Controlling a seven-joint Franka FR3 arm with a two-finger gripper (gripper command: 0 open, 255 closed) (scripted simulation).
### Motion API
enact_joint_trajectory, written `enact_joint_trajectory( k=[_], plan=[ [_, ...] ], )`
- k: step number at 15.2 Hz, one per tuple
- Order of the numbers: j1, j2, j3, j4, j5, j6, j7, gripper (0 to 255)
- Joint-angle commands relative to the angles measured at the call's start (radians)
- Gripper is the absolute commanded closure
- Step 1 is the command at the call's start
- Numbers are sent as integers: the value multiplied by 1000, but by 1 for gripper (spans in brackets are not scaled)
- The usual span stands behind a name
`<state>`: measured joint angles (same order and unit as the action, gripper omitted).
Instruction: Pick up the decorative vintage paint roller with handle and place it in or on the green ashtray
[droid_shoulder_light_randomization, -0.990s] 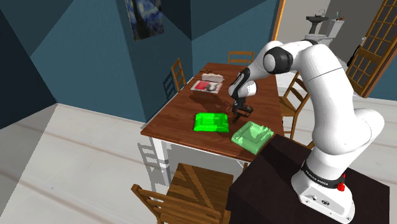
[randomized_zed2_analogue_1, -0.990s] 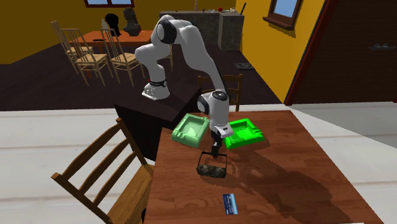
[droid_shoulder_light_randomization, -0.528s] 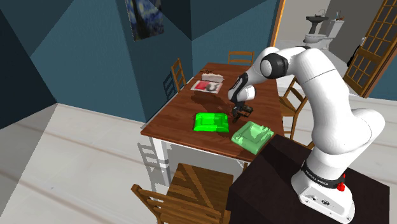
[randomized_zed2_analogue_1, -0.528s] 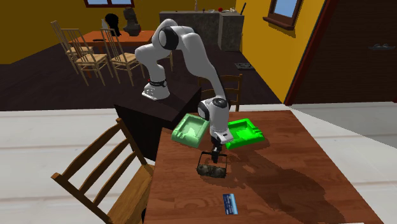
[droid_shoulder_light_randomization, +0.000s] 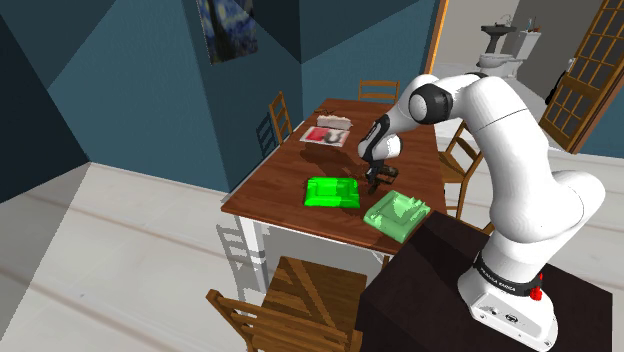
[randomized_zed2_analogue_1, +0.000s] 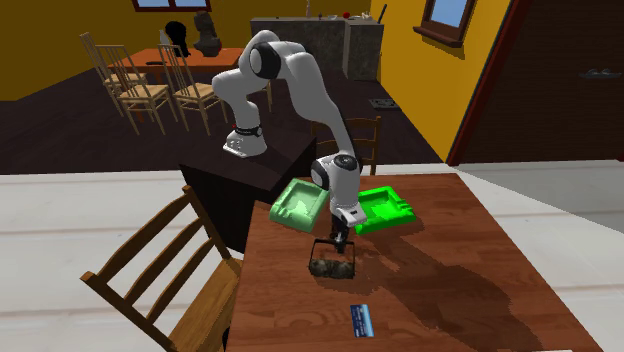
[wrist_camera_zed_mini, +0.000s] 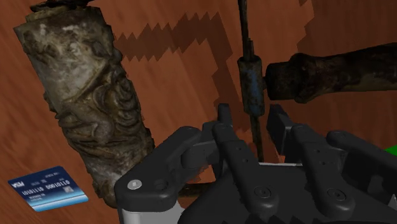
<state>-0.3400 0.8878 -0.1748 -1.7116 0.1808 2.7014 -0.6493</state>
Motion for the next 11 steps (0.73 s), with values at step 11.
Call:
enact_joint_trajectory(
  k=[11],
  plan=[
    [5,-36,-7,-18,-4,-18,1,255]
  ],
)
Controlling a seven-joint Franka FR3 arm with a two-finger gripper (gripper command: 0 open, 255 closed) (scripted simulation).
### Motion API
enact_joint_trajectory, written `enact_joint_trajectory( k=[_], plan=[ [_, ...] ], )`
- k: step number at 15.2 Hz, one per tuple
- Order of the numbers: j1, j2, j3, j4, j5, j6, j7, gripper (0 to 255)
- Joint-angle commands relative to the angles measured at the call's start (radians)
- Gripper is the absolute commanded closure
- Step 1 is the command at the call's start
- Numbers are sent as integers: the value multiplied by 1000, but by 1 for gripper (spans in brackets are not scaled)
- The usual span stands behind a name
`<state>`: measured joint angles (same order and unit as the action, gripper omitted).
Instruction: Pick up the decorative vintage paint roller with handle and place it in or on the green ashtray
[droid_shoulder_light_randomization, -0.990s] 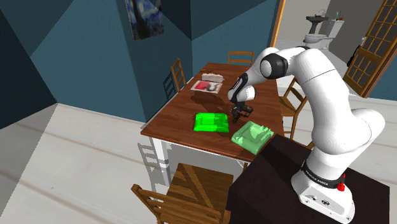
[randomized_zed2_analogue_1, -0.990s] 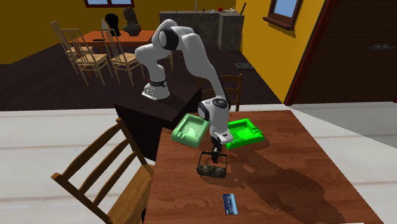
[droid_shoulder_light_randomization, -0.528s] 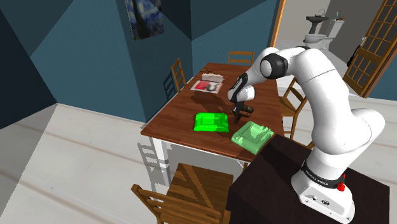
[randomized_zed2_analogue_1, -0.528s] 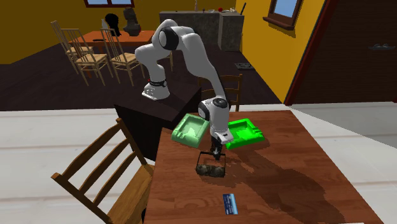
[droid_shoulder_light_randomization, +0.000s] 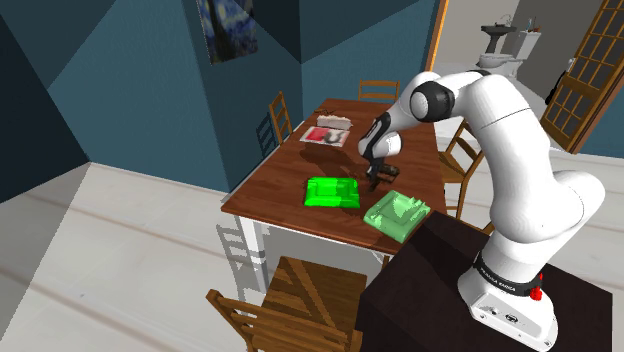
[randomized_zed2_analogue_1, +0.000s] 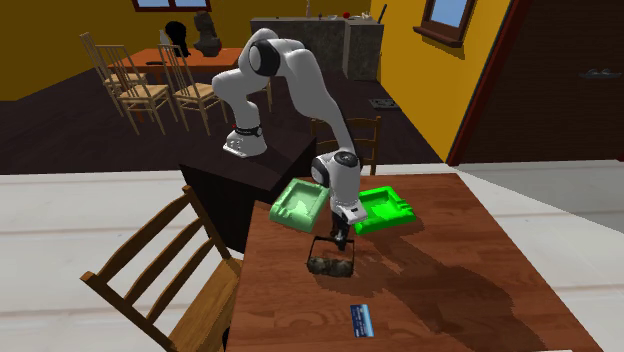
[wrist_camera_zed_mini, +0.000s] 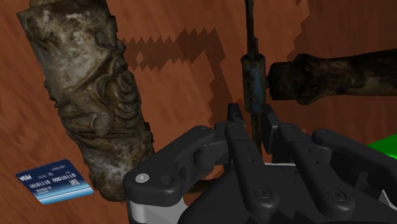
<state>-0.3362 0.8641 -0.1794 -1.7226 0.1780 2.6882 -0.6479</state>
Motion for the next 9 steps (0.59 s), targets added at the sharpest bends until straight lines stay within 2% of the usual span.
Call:
enact_joint_trajectory(
  k=[1,9],
  plan=[
    [3,-24,-5,-12,-3,-11,0,255],
    [18,-115,-23,-48,-16,-68,6,255]
  ],
)
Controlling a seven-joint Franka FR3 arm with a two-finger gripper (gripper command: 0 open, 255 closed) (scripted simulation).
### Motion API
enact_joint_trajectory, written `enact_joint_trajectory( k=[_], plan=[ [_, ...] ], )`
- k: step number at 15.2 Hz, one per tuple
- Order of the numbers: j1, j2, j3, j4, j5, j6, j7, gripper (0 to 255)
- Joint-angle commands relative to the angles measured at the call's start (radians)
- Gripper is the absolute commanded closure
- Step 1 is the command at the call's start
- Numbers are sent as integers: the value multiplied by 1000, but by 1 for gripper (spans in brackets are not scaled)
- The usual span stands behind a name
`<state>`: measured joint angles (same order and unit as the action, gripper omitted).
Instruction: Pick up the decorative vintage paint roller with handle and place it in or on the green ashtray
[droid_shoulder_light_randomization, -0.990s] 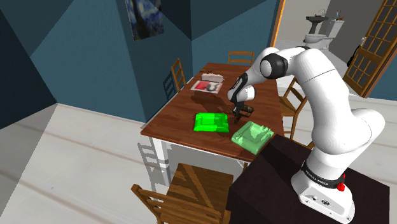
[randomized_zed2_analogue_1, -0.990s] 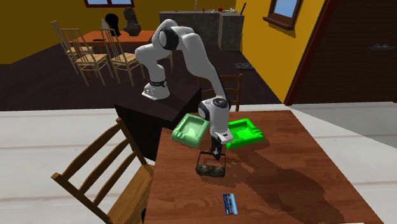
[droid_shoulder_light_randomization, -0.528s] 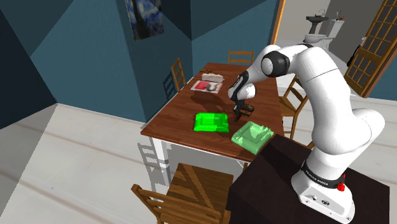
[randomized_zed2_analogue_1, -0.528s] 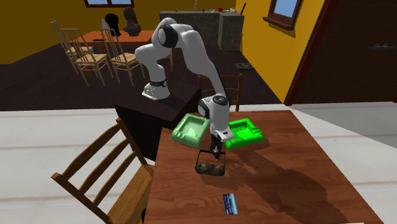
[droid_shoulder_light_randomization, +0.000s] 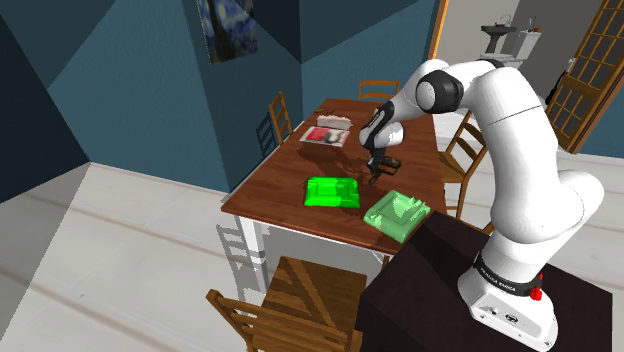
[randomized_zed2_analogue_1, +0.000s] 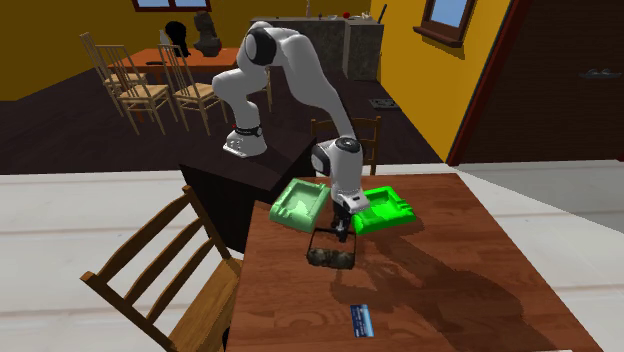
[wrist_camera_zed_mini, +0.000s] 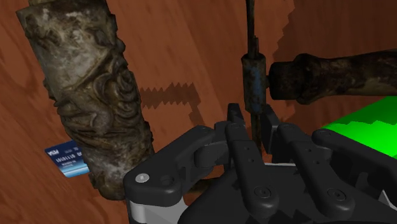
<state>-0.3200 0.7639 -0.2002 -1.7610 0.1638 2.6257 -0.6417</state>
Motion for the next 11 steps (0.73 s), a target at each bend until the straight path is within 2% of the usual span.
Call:
enact_joint_trajectory(
  k=[1,11],
  plan=[
    [4,-26,-5,-13,-4,-13,1,255],
    [21,-128,-28,-35,-25,-93,10,255]
  ],
)
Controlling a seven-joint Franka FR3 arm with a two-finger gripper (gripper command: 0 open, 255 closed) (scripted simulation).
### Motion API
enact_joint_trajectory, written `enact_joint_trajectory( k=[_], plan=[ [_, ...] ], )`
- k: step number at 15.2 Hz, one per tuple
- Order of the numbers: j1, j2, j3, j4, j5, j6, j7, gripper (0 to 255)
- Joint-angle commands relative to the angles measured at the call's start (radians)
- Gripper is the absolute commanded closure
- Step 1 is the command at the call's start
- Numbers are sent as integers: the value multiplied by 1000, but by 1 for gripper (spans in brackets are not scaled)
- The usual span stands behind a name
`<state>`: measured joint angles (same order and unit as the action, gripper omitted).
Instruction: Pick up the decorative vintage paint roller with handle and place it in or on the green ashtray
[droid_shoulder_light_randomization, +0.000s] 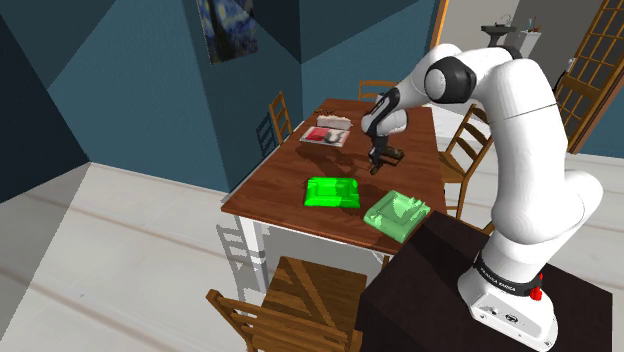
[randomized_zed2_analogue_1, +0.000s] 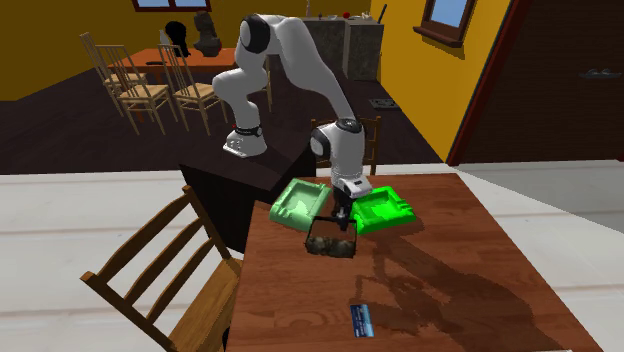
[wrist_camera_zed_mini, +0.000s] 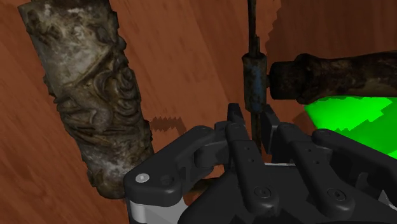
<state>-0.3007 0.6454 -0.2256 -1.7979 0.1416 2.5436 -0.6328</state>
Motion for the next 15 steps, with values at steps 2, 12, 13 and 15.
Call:
enact_joint_trajectory(
  k=[2,12,13,15],
  plan=[
    [44,-19,-4,-13,-11,-7,47,255],
    [244,-26,-6,-17,-52,-22,277,255],
    [263,-23,-5,-11,-55,-27,299,255],
    [300,-15,-4,5,-62,-38,344,255]
  ],
)
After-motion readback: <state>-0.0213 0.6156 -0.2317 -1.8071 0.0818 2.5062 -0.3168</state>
